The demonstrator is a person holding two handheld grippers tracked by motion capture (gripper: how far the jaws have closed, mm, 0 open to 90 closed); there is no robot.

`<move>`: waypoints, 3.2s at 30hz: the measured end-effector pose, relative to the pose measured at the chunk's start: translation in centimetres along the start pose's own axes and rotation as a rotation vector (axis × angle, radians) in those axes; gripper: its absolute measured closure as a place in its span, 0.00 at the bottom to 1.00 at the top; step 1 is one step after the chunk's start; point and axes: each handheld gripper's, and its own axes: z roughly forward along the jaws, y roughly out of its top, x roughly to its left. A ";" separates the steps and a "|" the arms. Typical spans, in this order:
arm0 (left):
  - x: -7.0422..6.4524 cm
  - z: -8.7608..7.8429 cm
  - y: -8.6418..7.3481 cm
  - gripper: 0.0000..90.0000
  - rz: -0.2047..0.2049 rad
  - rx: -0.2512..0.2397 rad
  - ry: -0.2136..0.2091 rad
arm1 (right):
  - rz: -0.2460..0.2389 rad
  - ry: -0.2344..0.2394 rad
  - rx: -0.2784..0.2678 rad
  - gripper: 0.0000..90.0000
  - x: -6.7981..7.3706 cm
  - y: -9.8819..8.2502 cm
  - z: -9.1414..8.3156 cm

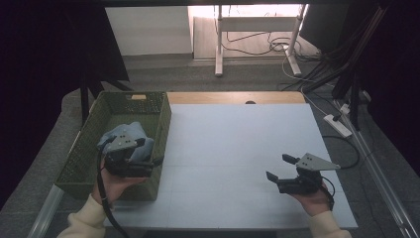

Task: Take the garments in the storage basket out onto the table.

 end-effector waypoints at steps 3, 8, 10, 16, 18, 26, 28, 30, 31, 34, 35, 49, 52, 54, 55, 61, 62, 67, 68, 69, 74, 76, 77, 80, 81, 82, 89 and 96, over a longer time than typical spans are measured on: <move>0.2 0.1 0.2 0.14 -0.002 0.001 0.002 | 0.002 0.005 -0.001 0.15 0.0 0.0 0.0; 0.5 0.1 0.5 0.14 -0.003 0.000 0.006 | -0.003 0.003 0.006 0.15 0.0 0.0 0.1; 0.6 0.1 0.8 0.14 -0.003 0.000 0.009 | -0.007 0.000 0.010 0.15 0.0 -0.1 0.1; 1.0 0.0 1.2 0.14 0.001 0.002 0.019 | -0.010 0.002 0.014 0.15 0.1 -0.1 0.2; 1.1 0.0 1.3 0.14 -0.002 0.005 0.023 | -0.012 0.005 0.016 0.15 0.1 -0.1 0.2; 2.2 -0.1 1.7 0.14 -0.020 0.011 0.046 | -0.013 0.001 0.022 0.15 0.1 -0.2 0.3; 2.3 -0.1 1.7 0.14 -0.022 0.010 0.048 | -0.014 0.002 0.025 0.15 0.1 -0.2 0.4; 2.5 -0.2 1.8 0.14 -0.025 0.008 0.051 | -0.016 0.003 0.027 0.15 0.1 -0.2 0.4; 2.7 -0.2 1.9 0.14 -0.026 0.009 0.052 | -0.021 0.003 0.030 0.15 0.1 -0.2 0.5; 2.9 -0.2 2.0 0.15 -0.026 0.011 0.054 | -0.025 0.000 0.032 0.15 0.2 -0.2 0.5; 2.9 -0.2 2.0 0.15 -0.026 0.011 0.054 | -0.025 0.000 0.032 0.15 0.2 -0.2 0.5; 4.1 0.3 2.4 0.15 -0.029 0.030 0.073 | -0.020 0.004 0.027 0.15 0.2 -0.2 0.5; 4.4 0.2 2.4 0.15 -0.028 0.037 0.084 | -0.021 0.004 0.027 0.15 0.2 -0.3 0.6; 4.9 0.2 2.4 0.15 -0.033 0.042 0.095 | -0.024 0.006 0.035 0.15 0.2 -0.3 0.6; 5.1 0.2 2.4 0.15 -0.035 0.045 0.098 | -0.026 0.005 0.039 0.15 0.2 -0.3 0.6; 6.0 0.5 2.2 0.15 -0.040 0.062 0.111 | -0.016 0.013 0.022 0.15 0.4 -0.1 0.6; 6.2 0.5 2.1 0.15 -0.044 0.061 0.114 | -0.017 0.014 0.025 0.15 0.4 -0.1 0.6; 7.0 0.5 2.0 0.15 -0.058 0.055 0.126 | -0.021 0.010 0.037 0.15 0.4 -0.3 0.7; 7.1 0.4 1.9 0.15 -0.058 0.055 0.129 | -0.022 0.010 0.039 0.15 0.4 -0.3 0.7; 7.3 0.4 1.9 0.15 -0.059 0.056 0.134 | -0.021 0.010 0.040 0.15 0.4 -0.3 0.7; 7.8 0.2 1.7 0.15 -0.061 0.056 0.146 | -0.021 0.010 0.038 0.15 0.4 -0.3 0.7; 8.1 0.1 1.6 0.15 -0.066 0.045 0.141 | -0.024 0.010 0.038 0.15 0.4 -0.3 0.8; 8.5 0.1 1.5 0.15 -0.072 0.045 0.143 | -0.025 0.010 0.041 0.15 0.4 -0.4 0.8; 8.9 0.3 1.4 0.15 -0.080 0.054 0.147 | -0.027 0.010 0.049 0.15 0.4 -0.4 0.9; 9.0 0.3 1.4 0.15 -0.081 0.057 0.150 | -0.027 0.010 0.050 0.15 0.4 -0.4 0.9; 9.0 0.3 1.4 0.15 -0.081 0.057 0.150 | -0.027 0.010 0.049 0.15 0.4 -0.4 0.9; 9.9 0.8 1.5 0.14 -0.082 0.077 0.156 | -0.029 0.009 0.053 0.15 0.4 -0.5 0.9; 10.7 0.9 1.3 0.14 -0.098 0.090 0.164 | -0.030 0.005 0.053 0.15 0.4 -0.5 0.9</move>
